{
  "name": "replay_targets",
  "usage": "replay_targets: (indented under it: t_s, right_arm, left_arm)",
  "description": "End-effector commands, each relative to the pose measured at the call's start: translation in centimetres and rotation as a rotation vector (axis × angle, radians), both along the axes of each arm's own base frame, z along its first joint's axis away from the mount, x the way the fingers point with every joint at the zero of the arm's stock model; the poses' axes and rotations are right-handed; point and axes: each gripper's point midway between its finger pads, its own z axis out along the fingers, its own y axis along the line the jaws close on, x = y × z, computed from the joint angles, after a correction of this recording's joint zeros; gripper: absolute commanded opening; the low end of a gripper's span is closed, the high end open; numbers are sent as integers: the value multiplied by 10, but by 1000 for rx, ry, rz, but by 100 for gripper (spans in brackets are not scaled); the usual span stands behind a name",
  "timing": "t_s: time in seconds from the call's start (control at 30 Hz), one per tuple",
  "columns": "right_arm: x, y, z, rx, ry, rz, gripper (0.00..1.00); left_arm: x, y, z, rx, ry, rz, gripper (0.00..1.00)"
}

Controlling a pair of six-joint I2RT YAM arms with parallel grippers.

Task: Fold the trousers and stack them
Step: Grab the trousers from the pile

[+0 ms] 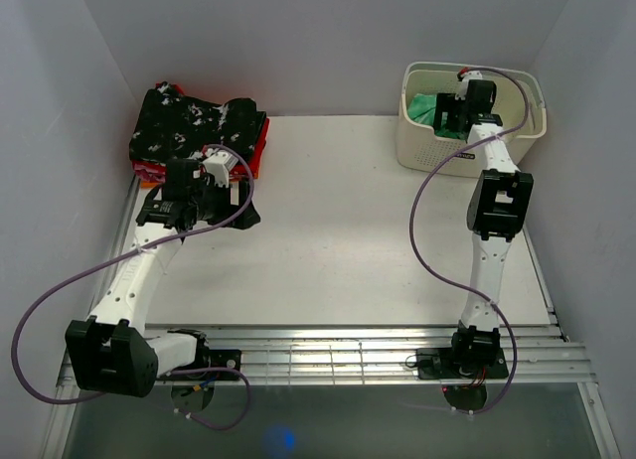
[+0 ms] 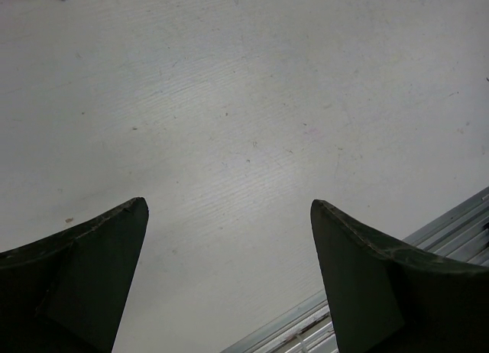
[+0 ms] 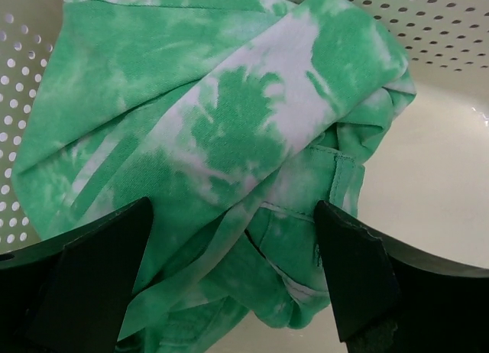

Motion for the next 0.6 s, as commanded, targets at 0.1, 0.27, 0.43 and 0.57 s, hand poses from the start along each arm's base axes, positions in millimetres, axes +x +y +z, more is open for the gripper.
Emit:
replay_targets:
  t_s: [0.1, 0.27, 0.43, 0.57]
  right_arm:
    - [18, 2, -1, 43, -53, -20, 98]
    - [24, -5, -3, 80, -65, -43, 38]
    - [29, -2, 73, 81, -228, -12, 8]
    - [13, -15, 210, 82, -538, -34, 8]
  left_arm:
    - [-4, 11, 8, -25, -22, 47, 98]
    - [-2, 13, 6, -19, -17, 57, 98]
    - [0, 13, 7, -20, -18, 59, 98]
    - [1, 11, 12, -36, -23, 50, 98]
